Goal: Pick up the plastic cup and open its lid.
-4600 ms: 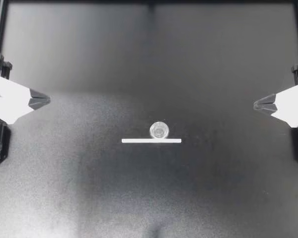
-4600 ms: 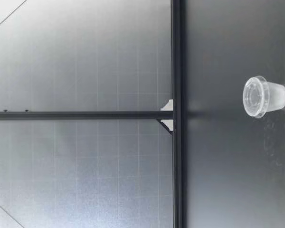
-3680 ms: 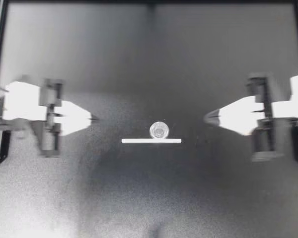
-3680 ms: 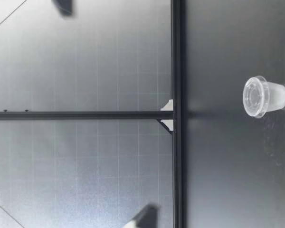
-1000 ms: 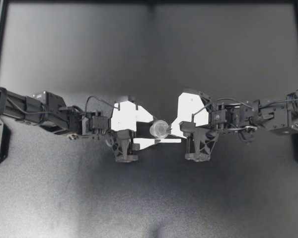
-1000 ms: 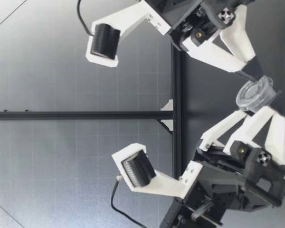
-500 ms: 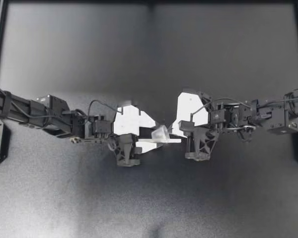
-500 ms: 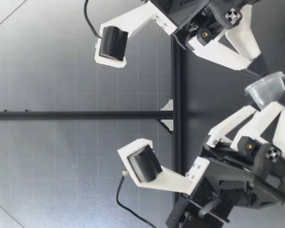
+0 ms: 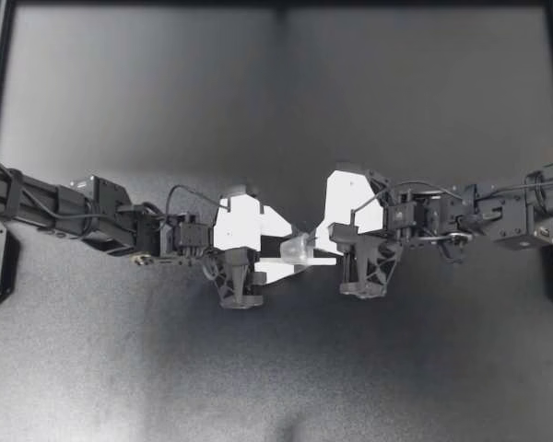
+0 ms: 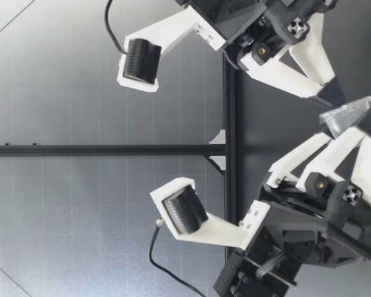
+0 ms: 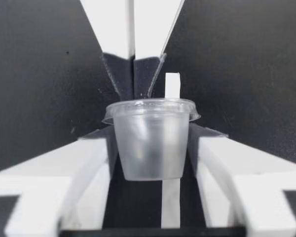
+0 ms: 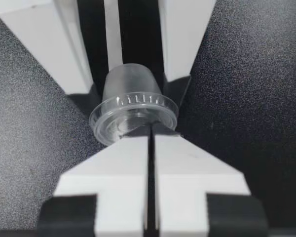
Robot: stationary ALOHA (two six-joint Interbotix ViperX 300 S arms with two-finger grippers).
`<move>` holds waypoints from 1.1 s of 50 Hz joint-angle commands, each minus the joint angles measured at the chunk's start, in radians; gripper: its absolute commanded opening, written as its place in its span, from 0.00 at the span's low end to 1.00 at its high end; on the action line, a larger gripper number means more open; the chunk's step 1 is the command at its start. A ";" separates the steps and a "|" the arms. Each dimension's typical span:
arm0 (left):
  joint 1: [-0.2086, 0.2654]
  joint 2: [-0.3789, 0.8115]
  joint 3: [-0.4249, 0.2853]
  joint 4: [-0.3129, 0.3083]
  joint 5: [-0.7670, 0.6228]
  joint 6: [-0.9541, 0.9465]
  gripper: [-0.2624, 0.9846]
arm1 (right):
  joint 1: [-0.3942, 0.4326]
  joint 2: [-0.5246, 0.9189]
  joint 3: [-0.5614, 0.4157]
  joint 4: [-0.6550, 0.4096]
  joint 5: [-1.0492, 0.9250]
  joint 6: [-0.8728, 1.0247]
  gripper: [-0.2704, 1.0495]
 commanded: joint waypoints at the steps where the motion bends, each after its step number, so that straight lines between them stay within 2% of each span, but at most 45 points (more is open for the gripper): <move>1: 0.002 -0.017 -0.009 -0.002 -0.003 -0.002 0.50 | 0.003 -0.031 -0.009 0.000 -0.006 0.002 0.07; 10: 0.002 -0.018 -0.011 -0.002 -0.003 -0.006 0.39 | 0.003 -0.046 -0.008 0.000 -0.006 0.002 0.07; 15: 0.002 -0.023 -0.005 -0.003 -0.005 -0.009 0.37 | 0.003 -0.077 0.006 0.000 -0.009 0.002 0.07; 23: 0.002 -0.057 0.026 -0.014 -0.023 -0.012 0.37 | 0.006 -0.238 0.066 -0.002 -0.051 -0.006 0.07; 31: 0.002 -0.123 0.097 -0.035 -0.184 -0.028 0.37 | 0.021 -0.420 0.155 -0.051 -0.227 -0.034 0.07; 39: 0.002 -0.173 0.152 -0.034 -0.347 -0.081 0.37 | 0.021 -0.477 0.219 -0.121 -0.333 -0.103 0.09; 47: 0.002 -0.236 0.184 -0.026 -0.443 -0.124 0.37 | 0.021 -0.476 0.210 -0.138 -0.337 -0.230 0.15; 55: 0.002 -0.301 0.198 -0.012 -0.476 -0.143 0.37 | 0.021 -0.469 0.198 -0.138 -0.350 -0.420 0.33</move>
